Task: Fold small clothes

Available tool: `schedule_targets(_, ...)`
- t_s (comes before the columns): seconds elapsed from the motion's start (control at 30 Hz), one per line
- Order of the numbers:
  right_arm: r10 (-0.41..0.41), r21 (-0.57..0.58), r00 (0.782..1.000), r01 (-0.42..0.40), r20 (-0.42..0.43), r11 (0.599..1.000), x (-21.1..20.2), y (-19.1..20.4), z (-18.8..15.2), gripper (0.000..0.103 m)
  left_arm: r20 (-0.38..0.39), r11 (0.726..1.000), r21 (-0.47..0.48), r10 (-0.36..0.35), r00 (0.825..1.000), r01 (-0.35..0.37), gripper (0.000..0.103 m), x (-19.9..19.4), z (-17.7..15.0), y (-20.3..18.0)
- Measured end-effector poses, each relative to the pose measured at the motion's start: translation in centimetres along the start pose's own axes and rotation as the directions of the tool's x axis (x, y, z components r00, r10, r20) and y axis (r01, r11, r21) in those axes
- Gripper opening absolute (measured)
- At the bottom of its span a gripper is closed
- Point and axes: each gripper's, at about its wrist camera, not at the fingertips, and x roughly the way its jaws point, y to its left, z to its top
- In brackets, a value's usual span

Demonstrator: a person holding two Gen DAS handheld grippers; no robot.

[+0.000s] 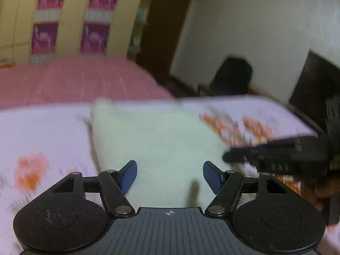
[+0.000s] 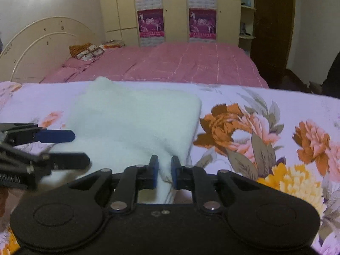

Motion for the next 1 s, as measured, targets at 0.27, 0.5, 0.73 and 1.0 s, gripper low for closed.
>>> schedule_targets(0.27, 0.020, 0.103, 0.998, -0.025, 0.052, 0.994, 3.5, -1.9, 4.7, 0.018, -0.070, 0.998, 0.003, 0.061, 0.996, -0.061, 0.070, 6.5, 3.5, 3.1)
schedule_targets(0.5, 0.015, 0.131, 1.000, -0.014, -0.005, 0.991, 6.5, -3.4, 3.4, 0.017, -0.072, 0.996, -0.033, 0.080, 0.994, -0.082, 0.070, 7.6, 2.0, 4.6)
schedule_targets(0.73, 0.026, 0.194, 0.999, -0.033, 0.039, 0.980, 3.2, -4.3, 2.8, 0.042, -0.017, 0.986, 0.022, 0.164, 0.986, -0.164, 0.098, 2.9, 1.4, 3.8)
schedule_targets(1.0, 0.128, 0.236, 0.990, -0.140, 0.066, 0.962, -2.1, -4.2, -0.5, 0.042, -0.114, 0.988, -0.054, 0.137, 0.984, -0.143, 0.098, 0.5, -2.2, 4.0)
